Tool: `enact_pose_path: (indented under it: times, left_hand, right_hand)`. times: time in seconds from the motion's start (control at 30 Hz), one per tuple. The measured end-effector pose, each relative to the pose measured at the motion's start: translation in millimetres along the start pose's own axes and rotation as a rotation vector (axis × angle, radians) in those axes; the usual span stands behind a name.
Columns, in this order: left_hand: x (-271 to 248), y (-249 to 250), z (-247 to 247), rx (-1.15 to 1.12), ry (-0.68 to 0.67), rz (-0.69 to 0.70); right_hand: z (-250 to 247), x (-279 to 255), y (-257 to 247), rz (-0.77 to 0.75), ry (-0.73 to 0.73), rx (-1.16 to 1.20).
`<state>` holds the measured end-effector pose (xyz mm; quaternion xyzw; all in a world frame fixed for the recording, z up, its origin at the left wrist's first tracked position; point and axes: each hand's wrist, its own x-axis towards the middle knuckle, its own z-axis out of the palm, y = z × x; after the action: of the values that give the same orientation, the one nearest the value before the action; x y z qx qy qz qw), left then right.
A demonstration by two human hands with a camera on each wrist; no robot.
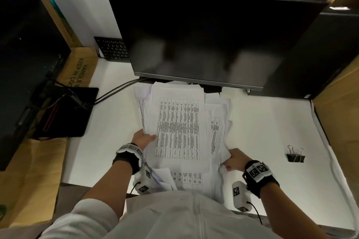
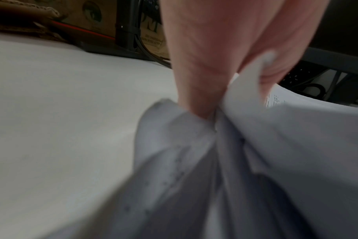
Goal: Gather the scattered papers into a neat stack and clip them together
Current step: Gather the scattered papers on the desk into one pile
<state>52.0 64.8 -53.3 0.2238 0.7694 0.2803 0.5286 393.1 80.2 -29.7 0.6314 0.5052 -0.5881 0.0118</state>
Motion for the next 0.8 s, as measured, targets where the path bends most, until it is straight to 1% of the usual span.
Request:
enact_pose_path:
  times: [0.03, 0.1, 0.13, 0.2, 0.27, 0.3, 0.37, 0.4, 0.43, 0.5, 0.57, 0.63, 0.7, 0.73, 0.8]
  left_hand:
    - [-2, 2, -1, -0.02, -0.024, -0.023]
    - [-1, 8, -2, -0.031, -0.043, -0.067]
    - [-2, 13, 0, -0.03, -0.049, -0.09]
    - [-15, 29, 7, -0.011, -0.077, -0.083]
    - [-24, 37, 17, 0.089, -0.062, -0.074]
    - [-26, 38, 21, 0.14, -0.059, -0.074]
    - [-27, 33, 22, 0.192, -0.077, -0.09]
    - [-30, 28, 19, 0.2, -0.09, -0.095]
    - [-34, 23, 16, 0.176, -0.115, -0.124]
    - [-44, 12, 7, 0.086, -0.145, -0.139]
    - [-50, -2, 2, 0.076, -0.171, -0.152]
    - [-57, -9, -3, 0.176, -0.221, -0.159]
    - [-66, -14, -6, 0.212, -0.276, -0.141]
    - [-70, -17, -8, 0.164, -0.336, -0.145]
    - [-74, -25, -12, -0.003, -0.428, -0.141]
  right_hand:
    - [0, 2, -2, -0.049, 0.059, 0.037]
    - [2, 2, -8, -0.115, 0.16, 0.183]
    - [2, 0, -13, -0.095, 0.154, 0.259]
    - [5, -3, -19, -0.056, 0.043, 0.325]
    - [9, 0, -19, -0.124, 0.006, 0.262]
    - [9, 3, -16, -0.161, 0.044, 0.21]
    - [11, 7, -9, -0.154, 0.115, 0.156]
    - [12, 8, -4, -0.145, 0.12, 0.171]
    - [13, 9, 2, -0.129, 0.119, 0.199]
    - [16, 2, 4, -0.115, 0.111, 0.272]
    - [20, -5, 0, -0.104, 0.107, 0.307]
    - [23, -6, -3, -0.075, 0.144, 0.398]
    - [28, -6, -9, -0.076, 0.184, 0.489]
    - [31, -7, -14, -0.059, 0.192, 0.509]
    - [35, -7, -16, -0.049, 0.194, 0.491]
